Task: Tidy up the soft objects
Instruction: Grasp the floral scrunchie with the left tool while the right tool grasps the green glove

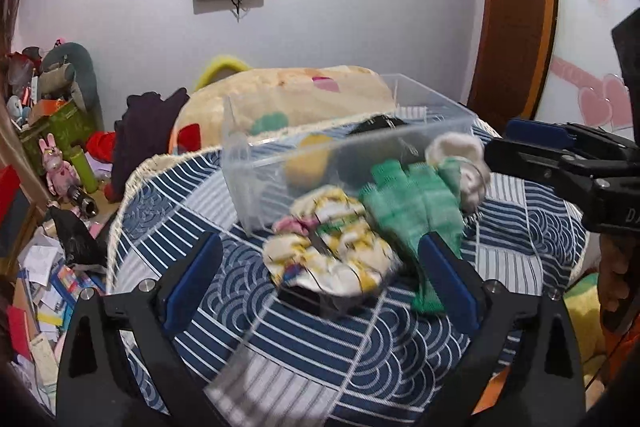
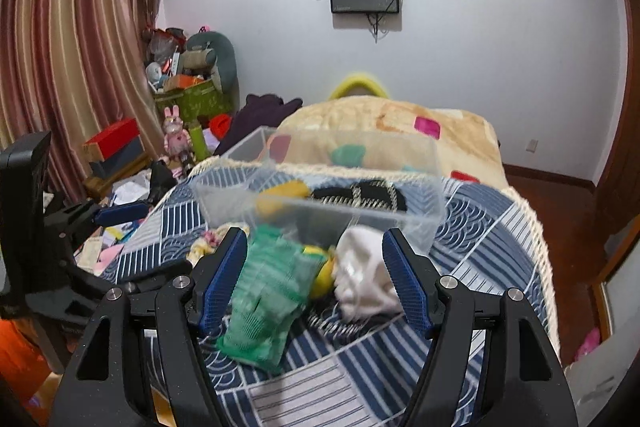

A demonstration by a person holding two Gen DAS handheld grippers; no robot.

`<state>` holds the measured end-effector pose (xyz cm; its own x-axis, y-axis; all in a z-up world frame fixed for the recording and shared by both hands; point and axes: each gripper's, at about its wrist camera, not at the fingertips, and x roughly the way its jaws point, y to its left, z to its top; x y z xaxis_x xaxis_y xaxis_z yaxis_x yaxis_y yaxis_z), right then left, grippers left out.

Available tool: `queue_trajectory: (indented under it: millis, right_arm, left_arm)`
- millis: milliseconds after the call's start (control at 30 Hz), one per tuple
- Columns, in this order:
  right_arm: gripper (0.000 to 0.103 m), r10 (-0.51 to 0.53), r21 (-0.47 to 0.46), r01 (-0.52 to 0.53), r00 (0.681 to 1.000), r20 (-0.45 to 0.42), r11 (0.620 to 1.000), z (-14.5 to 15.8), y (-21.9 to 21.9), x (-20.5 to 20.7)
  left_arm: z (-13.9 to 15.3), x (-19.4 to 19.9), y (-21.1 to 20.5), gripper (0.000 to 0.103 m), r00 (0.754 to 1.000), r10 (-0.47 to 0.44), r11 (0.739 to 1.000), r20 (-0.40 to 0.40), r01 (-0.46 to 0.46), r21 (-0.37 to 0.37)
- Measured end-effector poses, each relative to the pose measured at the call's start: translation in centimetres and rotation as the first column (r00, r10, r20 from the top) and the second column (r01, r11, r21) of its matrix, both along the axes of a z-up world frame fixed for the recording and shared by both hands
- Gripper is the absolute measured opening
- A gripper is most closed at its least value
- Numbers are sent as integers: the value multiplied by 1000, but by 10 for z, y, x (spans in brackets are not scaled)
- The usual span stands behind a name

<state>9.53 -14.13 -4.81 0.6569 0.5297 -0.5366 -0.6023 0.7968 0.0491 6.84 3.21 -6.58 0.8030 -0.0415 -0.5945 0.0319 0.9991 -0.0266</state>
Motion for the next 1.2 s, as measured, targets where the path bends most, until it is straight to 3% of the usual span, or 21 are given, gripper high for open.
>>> queue_trajectory:
  millis: [100, 233, 400, 567, 800, 1000, 1133, 1200]
  right_arm:
    - [67, 15, 2, -15, 999, -30, 1000, -10, 0, -3]
    - [67, 36, 9, -35, 997, -63, 999, -20, 2, -6]
    - [67, 41, -13, -43, 996, -84, 999, -30, 9, -6]
    - [67, 48, -23, -50, 994, -103, 998, -39, 14, -8]
    - [66, 58, -56, -66, 989, -133, 996, -51, 26, -4]
    - [44, 68, -64, -78, 986, -151, 995, -55, 26, 0]
    - [25, 63, -59, -73, 987, -149, 996, -55, 24, -1]
    - [22, 64, -50, -72, 987, -144, 996, -53, 21, -1]
  left_arm:
    - [-6, -1, -2, 88, 1000, -13, 1000, -8, 13, -22]
    - [-17, 4, -6, 87, 999, -32, 998, -25, 31, -49]
    - [-31, 12, -11, 71, 999, -20, 999, -47, 18, -47]
    - [-35, 11, -1, 67, 999, -26, 994, -47, 21, -107]
    - [-35, 10, 8, 44, 999, -4, 991, -43, -1, -136]
    - [-34, 12, 12, 27, 999, -4, 988, -42, -2, -153]
    - [-29, 9, 14, 21, 1000, 4, 988, -23, -8, -156]
    - [-25, 6, 15, 19, 1000, 11, 988, -8, -12, -152]
